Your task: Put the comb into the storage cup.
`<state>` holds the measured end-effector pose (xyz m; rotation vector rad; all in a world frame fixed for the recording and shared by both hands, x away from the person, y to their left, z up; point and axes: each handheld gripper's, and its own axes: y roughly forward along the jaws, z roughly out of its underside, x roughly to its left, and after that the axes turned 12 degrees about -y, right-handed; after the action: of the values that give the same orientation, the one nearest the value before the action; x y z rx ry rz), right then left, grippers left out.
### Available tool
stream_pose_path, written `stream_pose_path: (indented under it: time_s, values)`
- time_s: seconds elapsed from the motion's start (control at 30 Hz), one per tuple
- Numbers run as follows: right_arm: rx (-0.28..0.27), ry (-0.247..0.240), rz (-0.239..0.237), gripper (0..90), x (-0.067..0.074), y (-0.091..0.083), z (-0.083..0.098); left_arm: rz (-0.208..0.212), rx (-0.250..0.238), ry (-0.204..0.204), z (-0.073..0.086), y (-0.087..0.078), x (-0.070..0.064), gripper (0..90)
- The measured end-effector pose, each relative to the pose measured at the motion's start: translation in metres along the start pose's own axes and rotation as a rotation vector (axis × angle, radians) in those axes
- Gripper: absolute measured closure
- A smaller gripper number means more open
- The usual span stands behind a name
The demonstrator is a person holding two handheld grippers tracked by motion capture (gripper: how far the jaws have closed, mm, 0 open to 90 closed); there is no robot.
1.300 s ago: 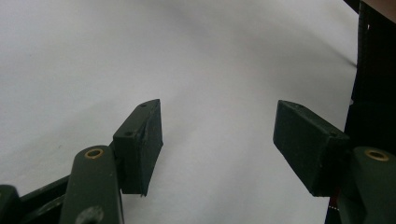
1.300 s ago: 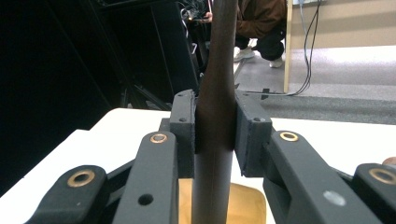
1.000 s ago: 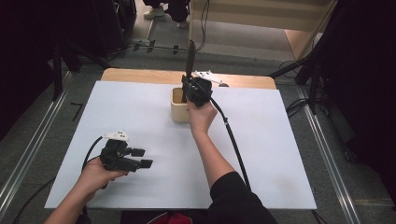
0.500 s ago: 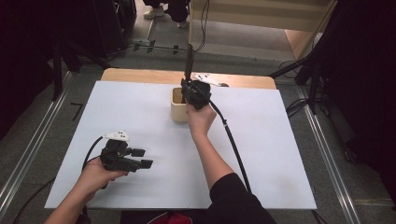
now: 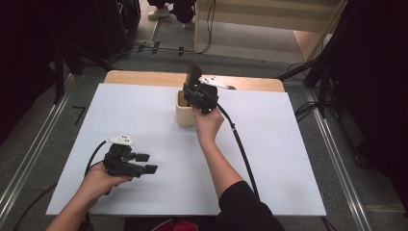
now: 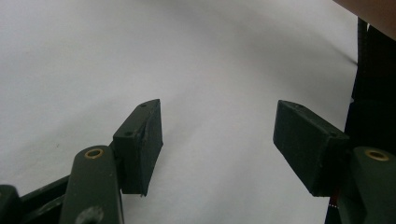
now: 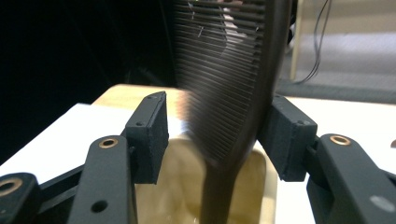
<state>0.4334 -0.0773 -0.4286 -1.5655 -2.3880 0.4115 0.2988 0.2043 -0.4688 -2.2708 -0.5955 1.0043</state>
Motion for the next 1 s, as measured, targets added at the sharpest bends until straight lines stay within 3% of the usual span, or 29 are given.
stream_pose_path:
  time_s: [0.33, 0.6, 0.8, 1.0]
  values:
    - [0.034, -0.030, -0.017, 30.2, -0.011, -0.013, 0.008, -0.008, 0.005, -0.001, 0.000, 0.000, 0.001, 34.1]
    - [0.039, -0.027, -0.048, 28.5, -0.018, -0.029, 0.011, -0.006, -0.001, -0.004, 0.000, 0.000, 0.000, 34.1]
    - [0.057, -0.062, -0.075, 28.6, -0.019, -0.041, 0.012, -0.007, -0.002, -0.003, 0.000, -0.001, 0.001, 34.1]
    - [0.068, -0.063, -0.108, 28.6, -0.022, -0.050, 0.016, -0.009, -0.002, -0.004, 0.000, -0.001, 0.001, 34.1]
